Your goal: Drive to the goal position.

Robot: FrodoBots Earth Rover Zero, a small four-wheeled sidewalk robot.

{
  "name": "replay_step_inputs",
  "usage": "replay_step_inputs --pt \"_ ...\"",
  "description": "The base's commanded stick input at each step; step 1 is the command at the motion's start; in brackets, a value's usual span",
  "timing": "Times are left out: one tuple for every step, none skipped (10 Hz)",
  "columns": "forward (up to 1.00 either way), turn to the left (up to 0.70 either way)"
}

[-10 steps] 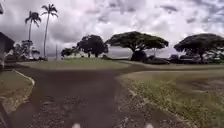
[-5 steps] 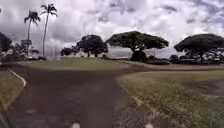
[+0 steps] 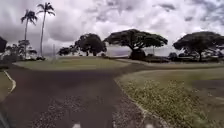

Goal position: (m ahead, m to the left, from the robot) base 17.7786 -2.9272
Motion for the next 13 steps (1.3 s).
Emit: replay_step_inputs --pt "0.70 0.35" --pt "0.70 0.35" --pt "0.70 0.35" --pt "0.70 0.35" --pt "0.70 0.22" --pt "0.70 0.00" --pt "0.70 0.00" --pt "0.70 0.00" --pt "0.70 0.00" --pt "0.70 0.00" --pt "0.70 0.00" --pt "0.70 0.00" --pt "0.70 0.00"
